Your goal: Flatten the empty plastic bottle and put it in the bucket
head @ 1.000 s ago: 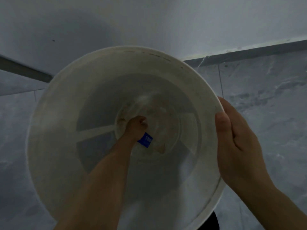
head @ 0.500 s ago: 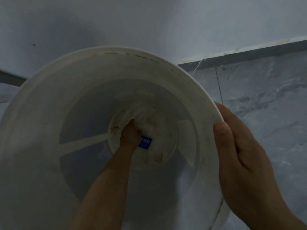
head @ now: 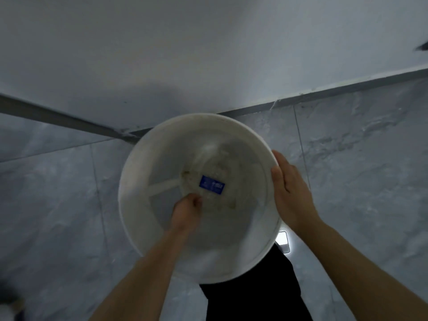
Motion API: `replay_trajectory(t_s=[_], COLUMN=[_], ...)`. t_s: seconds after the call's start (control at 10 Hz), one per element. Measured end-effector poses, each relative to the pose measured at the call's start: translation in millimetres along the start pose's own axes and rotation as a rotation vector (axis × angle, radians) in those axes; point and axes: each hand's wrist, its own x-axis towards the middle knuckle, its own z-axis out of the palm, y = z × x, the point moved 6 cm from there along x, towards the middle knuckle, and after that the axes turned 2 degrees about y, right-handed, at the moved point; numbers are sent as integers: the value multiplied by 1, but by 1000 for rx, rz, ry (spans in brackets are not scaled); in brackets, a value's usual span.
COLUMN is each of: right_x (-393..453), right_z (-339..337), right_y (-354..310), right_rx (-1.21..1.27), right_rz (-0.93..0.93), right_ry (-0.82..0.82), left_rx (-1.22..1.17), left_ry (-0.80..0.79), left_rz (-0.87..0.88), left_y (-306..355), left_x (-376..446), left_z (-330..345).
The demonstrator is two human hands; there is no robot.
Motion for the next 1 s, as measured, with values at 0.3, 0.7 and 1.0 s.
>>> replay_trajectory(t_s=[0.3, 0.7, 1.0], right_x=[-15, -118, -204], right_z=[-30, -87, -165], right_y=[-42, -120, -180], right_rx=[-16, 132, 184], right_rz=[184, 278, 300], right_ry=[-89, -133, -75], left_rx=[-70, -258, -427], left_ry=[45, 122, 235], left_rz=[78, 103, 72], left_y=[23, 46, 47], left_x=[-89, -200, -318], left_z=[-71, -161, -241])
